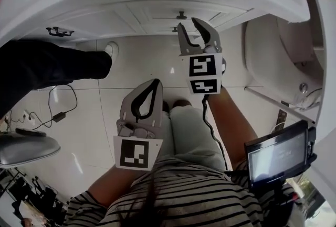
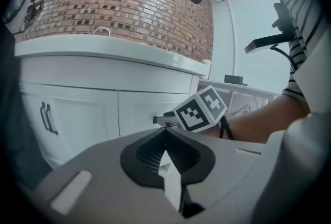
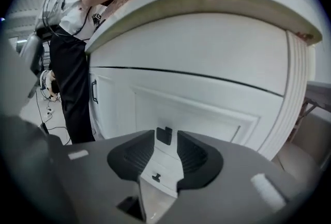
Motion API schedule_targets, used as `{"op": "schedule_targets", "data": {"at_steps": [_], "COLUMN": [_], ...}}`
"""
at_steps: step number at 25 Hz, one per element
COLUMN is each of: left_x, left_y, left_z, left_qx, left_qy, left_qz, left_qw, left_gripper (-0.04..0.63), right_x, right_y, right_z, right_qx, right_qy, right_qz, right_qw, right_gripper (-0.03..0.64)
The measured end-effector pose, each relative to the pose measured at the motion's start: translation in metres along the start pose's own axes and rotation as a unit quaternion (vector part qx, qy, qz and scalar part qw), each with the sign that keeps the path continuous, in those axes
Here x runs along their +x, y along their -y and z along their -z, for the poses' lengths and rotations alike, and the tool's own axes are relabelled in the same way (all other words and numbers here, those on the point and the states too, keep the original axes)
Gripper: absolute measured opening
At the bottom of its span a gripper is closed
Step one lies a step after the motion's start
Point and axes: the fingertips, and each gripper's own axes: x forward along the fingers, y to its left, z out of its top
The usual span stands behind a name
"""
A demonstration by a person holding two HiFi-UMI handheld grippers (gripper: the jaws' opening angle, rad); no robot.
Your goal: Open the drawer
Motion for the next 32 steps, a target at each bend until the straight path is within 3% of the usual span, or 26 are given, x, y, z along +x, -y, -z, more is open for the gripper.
{"op": "schedule_targets", "data": {"at_steps": [7,17,32], "left_x": [0.007,-0.006,-0.055], "left_y": [-0.015,-0.011,0.03], "left_z": [0.011,0.004,0.002], "left_qx": [0.004,-0.005,-0.01], "left_qy": [-0.017,-0.022,-0.034], "left_qz": [-0.015,-0.018,-0.012], "left_qw": [0.9997,0.9996,0.9993], "left_gripper": [0.015,0.015,0.015], "right_x": [0.025,0.012,-0.104], "right_y": [0.001,-0.004,-0.076], "right_z": [0.002,0.007,0.065], "right_qx": [-0.018,-0.036,-0.054], "right_qy": [-0.004,-0.023,-0.062], "right_qz": [-0.017,-0.027,-0.077], "right_qw": [1.0,0.999,0.994], "right_gripper": [0.115,0.095,0.086]}}
